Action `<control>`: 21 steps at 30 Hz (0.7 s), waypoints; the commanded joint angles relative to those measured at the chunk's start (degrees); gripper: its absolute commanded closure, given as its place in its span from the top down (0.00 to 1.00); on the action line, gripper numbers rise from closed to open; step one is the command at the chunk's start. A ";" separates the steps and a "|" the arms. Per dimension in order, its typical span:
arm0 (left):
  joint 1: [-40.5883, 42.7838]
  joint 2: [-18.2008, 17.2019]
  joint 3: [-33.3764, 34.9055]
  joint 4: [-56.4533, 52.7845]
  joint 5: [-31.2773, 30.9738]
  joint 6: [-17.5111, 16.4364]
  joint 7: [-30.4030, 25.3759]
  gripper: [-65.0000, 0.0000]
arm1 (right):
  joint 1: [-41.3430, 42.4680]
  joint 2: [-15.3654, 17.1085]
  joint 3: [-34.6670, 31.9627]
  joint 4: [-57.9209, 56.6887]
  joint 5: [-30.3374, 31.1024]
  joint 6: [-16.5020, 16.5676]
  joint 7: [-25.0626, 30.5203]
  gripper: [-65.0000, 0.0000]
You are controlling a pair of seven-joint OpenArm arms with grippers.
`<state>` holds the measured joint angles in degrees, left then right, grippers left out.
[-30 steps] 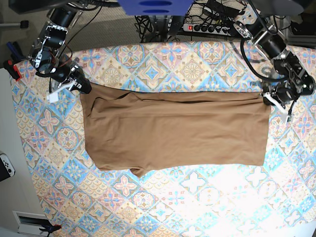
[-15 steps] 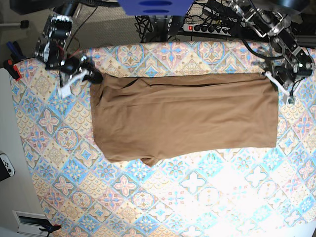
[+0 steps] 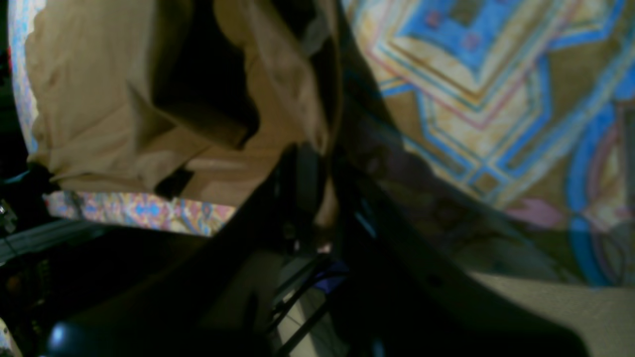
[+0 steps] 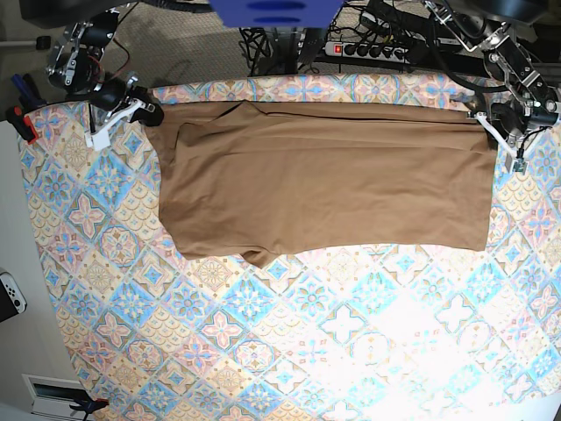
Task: Layout the t-shirt on the table in an organized manner, then fold the t-shirt properly
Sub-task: 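Drag the folded shirt toward the robot with both grippers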
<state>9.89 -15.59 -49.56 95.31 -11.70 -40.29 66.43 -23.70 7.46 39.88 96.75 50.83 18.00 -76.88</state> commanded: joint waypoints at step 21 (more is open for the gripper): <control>3.52 -2.30 1.69 1.00 0.58 0.29 -0.46 0.00 | -0.78 0.76 1.48 0.26 0.47 -0.02 0.62 0.00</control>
<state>13.54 -16.82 -47.62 95.26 -11.73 -40.32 66.22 -24.45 7.44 40.84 96.16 50.50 17.98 -76.95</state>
